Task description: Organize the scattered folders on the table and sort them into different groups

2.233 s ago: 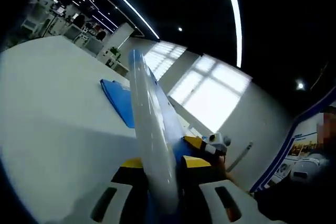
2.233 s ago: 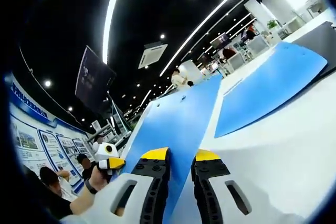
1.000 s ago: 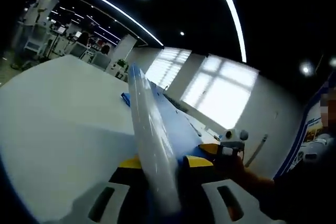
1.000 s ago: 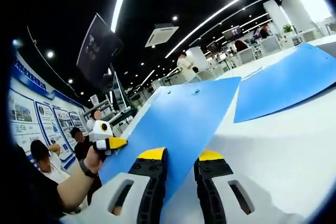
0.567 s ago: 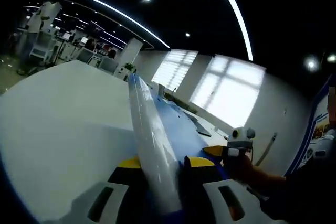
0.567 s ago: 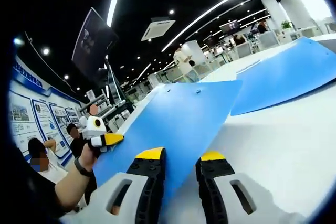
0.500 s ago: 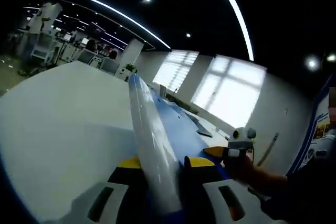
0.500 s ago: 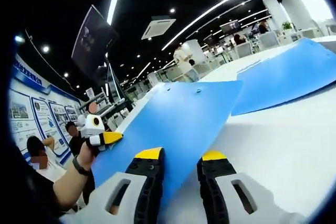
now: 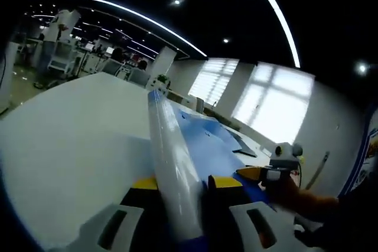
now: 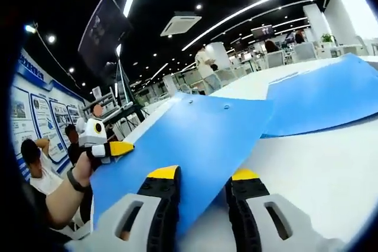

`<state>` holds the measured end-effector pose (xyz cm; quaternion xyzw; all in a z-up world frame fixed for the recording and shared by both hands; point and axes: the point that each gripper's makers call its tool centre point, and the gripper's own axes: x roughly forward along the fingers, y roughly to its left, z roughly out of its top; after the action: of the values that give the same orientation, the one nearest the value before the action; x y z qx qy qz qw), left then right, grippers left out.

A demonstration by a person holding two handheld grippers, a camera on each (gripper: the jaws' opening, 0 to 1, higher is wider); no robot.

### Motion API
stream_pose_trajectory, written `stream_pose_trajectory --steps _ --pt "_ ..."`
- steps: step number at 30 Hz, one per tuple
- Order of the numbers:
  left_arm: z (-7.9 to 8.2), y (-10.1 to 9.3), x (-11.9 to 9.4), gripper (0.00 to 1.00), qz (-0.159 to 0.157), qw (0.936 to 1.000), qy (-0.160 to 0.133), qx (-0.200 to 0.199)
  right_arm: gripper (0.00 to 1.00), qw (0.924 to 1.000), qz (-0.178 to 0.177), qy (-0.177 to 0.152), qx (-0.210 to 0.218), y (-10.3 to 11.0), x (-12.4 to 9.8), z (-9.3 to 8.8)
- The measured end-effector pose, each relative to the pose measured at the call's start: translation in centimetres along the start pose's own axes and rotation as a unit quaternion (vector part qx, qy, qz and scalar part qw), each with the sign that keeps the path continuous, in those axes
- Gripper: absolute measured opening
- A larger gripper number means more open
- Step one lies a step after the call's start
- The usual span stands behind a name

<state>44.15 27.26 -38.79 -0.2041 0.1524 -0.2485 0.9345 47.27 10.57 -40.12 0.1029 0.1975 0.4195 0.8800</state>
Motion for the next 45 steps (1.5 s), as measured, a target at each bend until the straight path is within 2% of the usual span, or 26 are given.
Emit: stream_pose_trajectory --steps 3,8,13,20,28,32,40,45 --pt "0.0 0.4 0.2 0.33 0.007 1.0 0.002 0.0 0.35 0.9999 -0.004 0.006 -0.009 -0.2 0.3 -0.2" --pt "-0.1 0.6 0.4 0.34 0.016 0.9999 0.003 0.004 0.44 0.9989 -0.004 0.008 -0.046 0.2 0.4 -0.6" --pt "-0.2 0.4 0.4 0.34 0.014 0.9999 0.002 -0.003 0.44 0.9992 0.001 0.005 -0.039 0.2 0.0 -0.6" --pt "-0.5 0.6 0.4 0.35 0.02 0.9998 0.009 0.004 0.48 0.9982 -0.002 0.008 -0.059 0.6 -0.3 -0.9" --pt "-0.7 0.7 0.5 0.35 0.026 0.9995 0.013 0.009 0.54 0.9965 -0.014 0.01 -0.081 0.6 -0.7 -1.1" --pt "-0.8 0.5 0.4 0.35 0.03 0.9994 0.013 0.01 0.55 0.9936 -0.035 0.014 -0.107 0.0 -1.1 -1.2" --pt "-1.1 0.2 0.4 0.37 0.039 0.9989 0.017 0.019 0.59 0.9937 -0.027 0.014 -0.108 0.3 -1.2 -1.3" --pt "-1.2 0.0 0.4 0.41 0.045 0.9985 0.015 0.027 0.6 0.9926 -0.024 0.016 -0.118 0.4 -1.0 -1.4"
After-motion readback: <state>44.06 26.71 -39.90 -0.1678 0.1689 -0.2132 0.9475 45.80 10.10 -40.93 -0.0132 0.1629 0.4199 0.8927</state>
